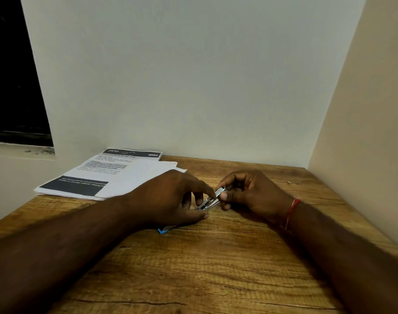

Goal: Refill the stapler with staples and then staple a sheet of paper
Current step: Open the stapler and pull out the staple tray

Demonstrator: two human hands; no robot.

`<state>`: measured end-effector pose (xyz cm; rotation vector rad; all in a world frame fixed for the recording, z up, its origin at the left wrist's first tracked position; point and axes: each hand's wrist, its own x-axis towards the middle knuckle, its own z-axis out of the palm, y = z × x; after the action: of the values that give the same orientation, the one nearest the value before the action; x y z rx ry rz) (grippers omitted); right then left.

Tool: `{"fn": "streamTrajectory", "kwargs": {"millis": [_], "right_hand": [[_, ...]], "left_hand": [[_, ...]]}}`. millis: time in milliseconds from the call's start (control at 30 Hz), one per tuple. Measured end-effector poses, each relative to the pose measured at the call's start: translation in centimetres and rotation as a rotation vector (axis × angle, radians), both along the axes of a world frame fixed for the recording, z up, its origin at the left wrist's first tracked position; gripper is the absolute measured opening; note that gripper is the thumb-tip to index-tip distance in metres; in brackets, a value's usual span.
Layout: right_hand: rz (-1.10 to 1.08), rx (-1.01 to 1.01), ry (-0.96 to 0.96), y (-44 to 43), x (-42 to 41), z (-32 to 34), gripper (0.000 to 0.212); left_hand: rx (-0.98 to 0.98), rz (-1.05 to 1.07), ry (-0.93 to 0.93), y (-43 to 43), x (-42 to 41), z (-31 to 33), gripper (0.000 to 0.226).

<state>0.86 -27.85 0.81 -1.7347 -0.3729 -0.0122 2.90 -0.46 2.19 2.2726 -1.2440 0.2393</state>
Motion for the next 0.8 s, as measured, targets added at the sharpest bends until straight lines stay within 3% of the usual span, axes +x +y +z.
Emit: {"fn": "streamTrajectory", "kwargs": {"millis": [400, 667, 800], "right_hand": [[-0.036, -0.127, -0.045, -0.7, 0.1, 0.0, 0.01], [-0.15, -0.283, -0.104, -0.6, -0.4, 0.5, 0.009], [-0.236, -0.466, -0.131, -0.5, -0.7, 1.1, 0.007]], "left_hand": [[-0.13, 0.015, -0.111, 0.1, -0.1, -0.4, 0.026], [-0.125, -0.004, -0.003, 0.7, 0.3, 0.5, 0.029], [-0.109, 0.053, 0.072, 0.7, 0.3, 0.2, 0.034]]}}
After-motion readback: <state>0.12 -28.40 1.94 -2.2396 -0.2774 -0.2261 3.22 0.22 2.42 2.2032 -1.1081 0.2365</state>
